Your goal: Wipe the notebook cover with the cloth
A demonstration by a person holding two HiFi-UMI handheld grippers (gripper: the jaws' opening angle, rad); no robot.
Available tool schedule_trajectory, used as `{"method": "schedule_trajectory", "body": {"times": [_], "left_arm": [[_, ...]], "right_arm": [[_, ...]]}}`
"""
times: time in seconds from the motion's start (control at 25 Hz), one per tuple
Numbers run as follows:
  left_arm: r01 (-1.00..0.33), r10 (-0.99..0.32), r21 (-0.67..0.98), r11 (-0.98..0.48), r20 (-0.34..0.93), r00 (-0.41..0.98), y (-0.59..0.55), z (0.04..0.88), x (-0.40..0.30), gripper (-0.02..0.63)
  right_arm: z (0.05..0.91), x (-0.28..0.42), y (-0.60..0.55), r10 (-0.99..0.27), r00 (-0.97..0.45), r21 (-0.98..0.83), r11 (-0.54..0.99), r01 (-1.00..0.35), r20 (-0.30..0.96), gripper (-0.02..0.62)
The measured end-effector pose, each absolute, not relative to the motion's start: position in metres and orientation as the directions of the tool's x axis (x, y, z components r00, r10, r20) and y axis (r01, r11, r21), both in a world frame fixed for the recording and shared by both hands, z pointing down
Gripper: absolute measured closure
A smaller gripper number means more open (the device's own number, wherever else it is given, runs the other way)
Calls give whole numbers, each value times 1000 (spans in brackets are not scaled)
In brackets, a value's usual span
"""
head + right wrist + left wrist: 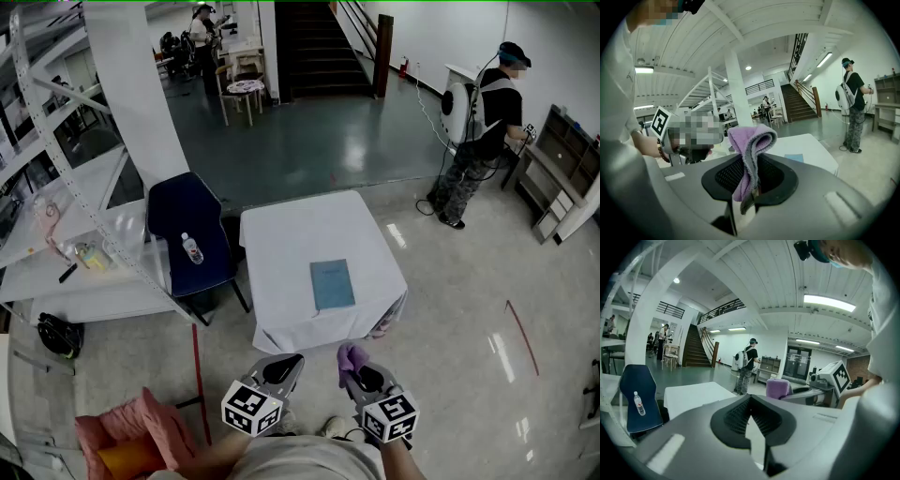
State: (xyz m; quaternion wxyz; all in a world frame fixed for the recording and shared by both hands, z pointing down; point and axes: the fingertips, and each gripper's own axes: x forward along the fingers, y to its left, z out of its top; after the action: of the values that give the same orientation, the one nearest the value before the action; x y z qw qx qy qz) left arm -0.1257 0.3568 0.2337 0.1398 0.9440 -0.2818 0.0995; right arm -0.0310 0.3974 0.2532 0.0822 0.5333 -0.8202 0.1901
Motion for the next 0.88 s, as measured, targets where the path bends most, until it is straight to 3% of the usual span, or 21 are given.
{"method": "schedule_trajectory", "body": {"times": [0.88], "left_arm": [[-534, -485, 206, -820, 245, 840, 326, 229, -148, 607]], "right_arm": [[248, -51, 372, -872, -387, -257, 317, -913, 300, 494]]}}
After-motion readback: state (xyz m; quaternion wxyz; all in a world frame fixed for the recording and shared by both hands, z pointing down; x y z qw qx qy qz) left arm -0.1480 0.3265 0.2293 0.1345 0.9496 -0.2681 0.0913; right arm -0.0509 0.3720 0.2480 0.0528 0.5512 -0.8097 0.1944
